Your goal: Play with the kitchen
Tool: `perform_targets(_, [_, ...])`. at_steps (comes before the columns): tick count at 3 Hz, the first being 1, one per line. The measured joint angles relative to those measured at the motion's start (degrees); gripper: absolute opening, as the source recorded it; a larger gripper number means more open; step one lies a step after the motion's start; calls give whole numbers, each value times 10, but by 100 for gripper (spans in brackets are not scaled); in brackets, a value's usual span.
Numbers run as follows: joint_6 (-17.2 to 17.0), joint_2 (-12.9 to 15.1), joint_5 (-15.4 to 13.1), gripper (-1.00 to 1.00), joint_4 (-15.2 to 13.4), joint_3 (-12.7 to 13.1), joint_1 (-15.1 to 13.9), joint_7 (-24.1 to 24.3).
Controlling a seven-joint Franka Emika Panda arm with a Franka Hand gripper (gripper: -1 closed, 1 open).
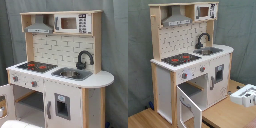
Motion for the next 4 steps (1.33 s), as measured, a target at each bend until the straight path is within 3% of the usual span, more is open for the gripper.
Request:
perform_targets(1, [-8, 2, -2, 100, 19, 32, -45, 12])
perform_targets(3, [-8, 1, -2, 100, 74, 70, -143, 32])
perform_targets(4, [-9, 0, -3, 100, 117, 82, -183, 41])
